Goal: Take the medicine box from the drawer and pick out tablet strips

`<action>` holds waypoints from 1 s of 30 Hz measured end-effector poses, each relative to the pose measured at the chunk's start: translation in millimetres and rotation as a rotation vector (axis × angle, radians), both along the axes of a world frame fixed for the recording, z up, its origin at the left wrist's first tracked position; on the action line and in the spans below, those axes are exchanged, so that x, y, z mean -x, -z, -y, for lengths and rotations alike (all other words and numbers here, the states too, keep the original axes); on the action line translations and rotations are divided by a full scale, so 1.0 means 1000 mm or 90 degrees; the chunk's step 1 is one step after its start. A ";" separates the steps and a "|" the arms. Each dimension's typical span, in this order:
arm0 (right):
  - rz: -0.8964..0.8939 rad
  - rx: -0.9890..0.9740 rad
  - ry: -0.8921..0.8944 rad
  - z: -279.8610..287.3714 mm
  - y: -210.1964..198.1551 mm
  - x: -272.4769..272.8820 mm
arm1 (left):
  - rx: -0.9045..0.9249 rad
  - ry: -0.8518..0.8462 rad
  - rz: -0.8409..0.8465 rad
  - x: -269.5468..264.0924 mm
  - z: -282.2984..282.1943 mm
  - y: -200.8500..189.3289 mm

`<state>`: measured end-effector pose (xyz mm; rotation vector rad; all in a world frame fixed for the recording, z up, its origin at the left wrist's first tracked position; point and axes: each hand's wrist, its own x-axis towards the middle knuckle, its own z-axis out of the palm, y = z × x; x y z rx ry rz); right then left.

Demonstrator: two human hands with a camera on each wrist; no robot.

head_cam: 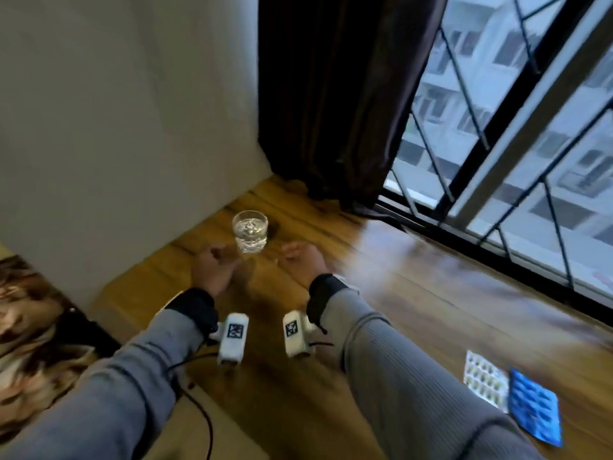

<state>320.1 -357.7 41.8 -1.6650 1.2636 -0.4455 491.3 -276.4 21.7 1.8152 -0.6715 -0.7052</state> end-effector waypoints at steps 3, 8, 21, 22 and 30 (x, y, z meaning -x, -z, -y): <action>-0.026 -0.009 0.001 0.022 0.004 -0.041 | 0.004 0.030 0.021 -0.013 0.015 -0.007; -0.133 0.046 -0.022 0.049 0.025 -0.088 | -0.002 0.091 -0.038 -0.016 0.033 -0.013; -0.069 0.080 -0.004 0.023 0.006 -0.067 | 0.055 0.158 -0.062 -0.009 0.025 -0.002; -0.051 0.074 0.009 0.019 0.005 -0.061 | 0.061 0.168 -0.063 -0.005 0.023 -0.003; 0.001 0.138 0.099 -0.016 0.006 0.014 | 0.099 0.283 -0.076 0.043 0.006 -0.009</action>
